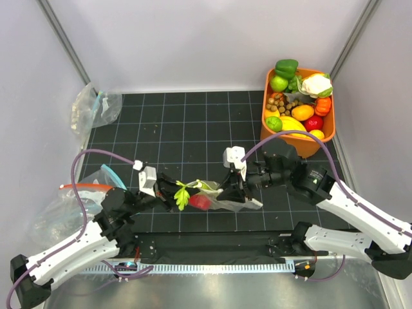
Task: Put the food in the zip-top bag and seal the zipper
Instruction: Zip the zipper food storage bag at the center of the board.
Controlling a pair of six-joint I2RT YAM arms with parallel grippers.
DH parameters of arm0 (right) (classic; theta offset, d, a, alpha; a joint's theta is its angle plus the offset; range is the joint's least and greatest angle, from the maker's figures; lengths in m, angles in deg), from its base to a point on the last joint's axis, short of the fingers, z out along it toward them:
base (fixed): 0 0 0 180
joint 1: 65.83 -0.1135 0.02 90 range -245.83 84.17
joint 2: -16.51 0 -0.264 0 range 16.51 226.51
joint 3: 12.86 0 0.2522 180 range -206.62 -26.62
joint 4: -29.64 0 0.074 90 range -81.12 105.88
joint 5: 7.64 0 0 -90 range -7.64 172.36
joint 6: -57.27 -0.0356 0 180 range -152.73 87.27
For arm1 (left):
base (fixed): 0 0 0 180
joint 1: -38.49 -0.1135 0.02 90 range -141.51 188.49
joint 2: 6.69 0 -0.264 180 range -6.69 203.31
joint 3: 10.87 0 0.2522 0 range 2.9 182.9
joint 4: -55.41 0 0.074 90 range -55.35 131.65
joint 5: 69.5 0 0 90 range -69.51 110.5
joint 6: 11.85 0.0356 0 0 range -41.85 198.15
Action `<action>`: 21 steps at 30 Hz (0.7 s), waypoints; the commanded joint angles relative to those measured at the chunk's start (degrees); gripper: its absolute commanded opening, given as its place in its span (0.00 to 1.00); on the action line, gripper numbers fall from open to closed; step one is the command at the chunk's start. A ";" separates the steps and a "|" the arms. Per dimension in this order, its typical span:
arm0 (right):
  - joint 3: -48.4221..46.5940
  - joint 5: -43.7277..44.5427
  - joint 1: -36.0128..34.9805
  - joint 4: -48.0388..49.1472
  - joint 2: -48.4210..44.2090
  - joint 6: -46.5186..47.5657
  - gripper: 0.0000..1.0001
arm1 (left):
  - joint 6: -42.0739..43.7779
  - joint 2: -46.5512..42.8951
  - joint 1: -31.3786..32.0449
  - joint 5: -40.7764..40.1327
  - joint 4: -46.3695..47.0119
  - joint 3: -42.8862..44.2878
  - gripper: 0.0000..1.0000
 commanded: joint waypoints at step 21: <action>4.51 10.25 -0.25 7.51 -1.68 -2.24 0.78 | 2.14 -0.60 0.13 -3.50 0.02 1.33 0.00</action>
